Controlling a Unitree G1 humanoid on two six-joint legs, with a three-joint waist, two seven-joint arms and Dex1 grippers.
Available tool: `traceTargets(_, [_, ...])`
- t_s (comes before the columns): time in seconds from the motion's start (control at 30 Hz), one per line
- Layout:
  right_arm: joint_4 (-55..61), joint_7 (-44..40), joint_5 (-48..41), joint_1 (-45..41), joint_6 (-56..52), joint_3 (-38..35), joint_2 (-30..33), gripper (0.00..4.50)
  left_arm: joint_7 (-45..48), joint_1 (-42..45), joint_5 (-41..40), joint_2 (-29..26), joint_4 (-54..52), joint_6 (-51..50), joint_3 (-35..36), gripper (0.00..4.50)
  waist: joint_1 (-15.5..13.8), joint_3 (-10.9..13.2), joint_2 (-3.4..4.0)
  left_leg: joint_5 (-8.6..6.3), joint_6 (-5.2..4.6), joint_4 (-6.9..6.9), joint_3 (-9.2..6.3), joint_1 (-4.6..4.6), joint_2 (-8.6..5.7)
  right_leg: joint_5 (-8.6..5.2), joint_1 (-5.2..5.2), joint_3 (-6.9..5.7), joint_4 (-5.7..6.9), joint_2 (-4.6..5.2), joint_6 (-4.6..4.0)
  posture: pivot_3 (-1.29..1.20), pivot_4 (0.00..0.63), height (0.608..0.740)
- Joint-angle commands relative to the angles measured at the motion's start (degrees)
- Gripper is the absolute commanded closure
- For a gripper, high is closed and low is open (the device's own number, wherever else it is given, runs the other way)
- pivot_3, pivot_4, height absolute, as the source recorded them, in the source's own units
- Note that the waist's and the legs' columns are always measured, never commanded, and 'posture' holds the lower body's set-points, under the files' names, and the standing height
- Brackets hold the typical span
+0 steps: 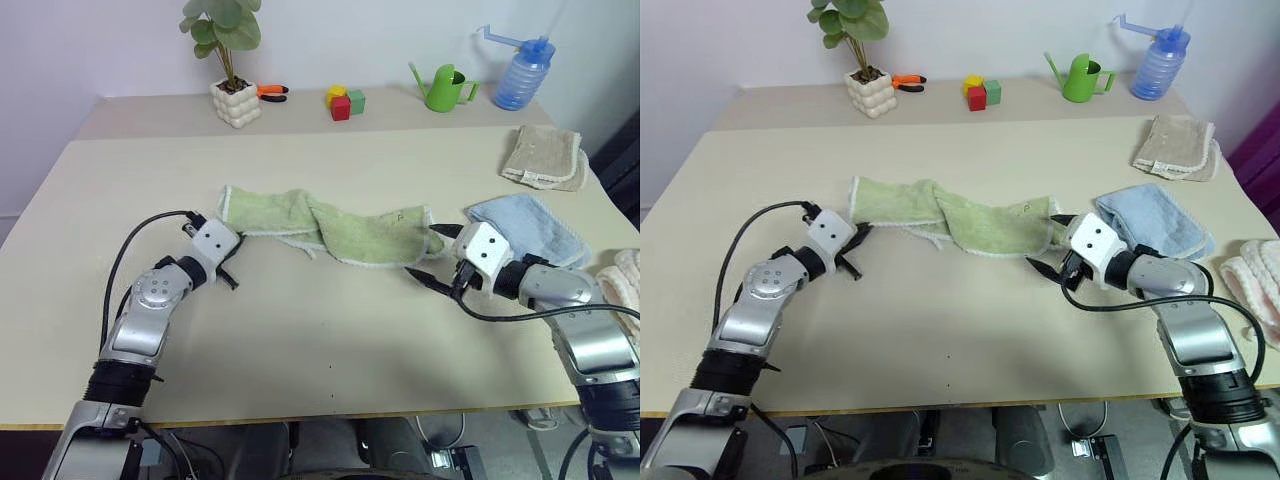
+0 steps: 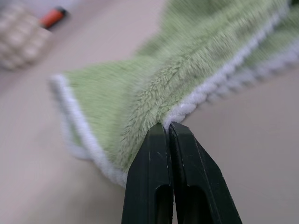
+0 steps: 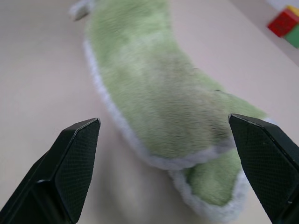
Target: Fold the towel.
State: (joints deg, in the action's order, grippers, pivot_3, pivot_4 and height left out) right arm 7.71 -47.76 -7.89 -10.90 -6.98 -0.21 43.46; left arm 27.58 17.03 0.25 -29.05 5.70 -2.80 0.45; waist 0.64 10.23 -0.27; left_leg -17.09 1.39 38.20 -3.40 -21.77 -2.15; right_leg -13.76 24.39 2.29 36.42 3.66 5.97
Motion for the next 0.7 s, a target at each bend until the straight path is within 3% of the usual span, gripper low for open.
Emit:
traceTargets(0.03, [-0.66,-0.15,0.76,-1.45,2.80,0.07,-0.43,0.00,-0.71,-0.86,-2.75,0.20,-4.89,1.49,3.46,4.43,0.07,0.00,0.00,0.00,0.00,0.00,0.00,0.00,0.00,0.00,0.00,0.00,0.00,0.00,0.00,0.00,0.150,0.727])
traceTargets(0.37, [-7.66,3.63,12.89,-5.65,15.60,5.85,-0.35,0.00,2.33,-7.66,-4.69,-2.77,-12.26,-1.56,5.22,4.43,0.07,0.00,0.00,0.00,0.00,0.00,0.03,0.02,0.00,0.00,0.00,0.01,0.00,0.01,0.00,0.00,0.150,0.727])
traceTargets(0.7, [-18.90,16.15,32.29,-11.42,32.69,11.46,2.31,0.00,3.11,-9.73,-5.37,-3.18,-15.80,-4.66,5.11,4.43,0.10,0.00,0.00,0.01,0.01,0.00,0.05,0.03,-0.01,0.00,0.00,0.02,0.00,0.00,0.00,0.00,0.150,0.727])
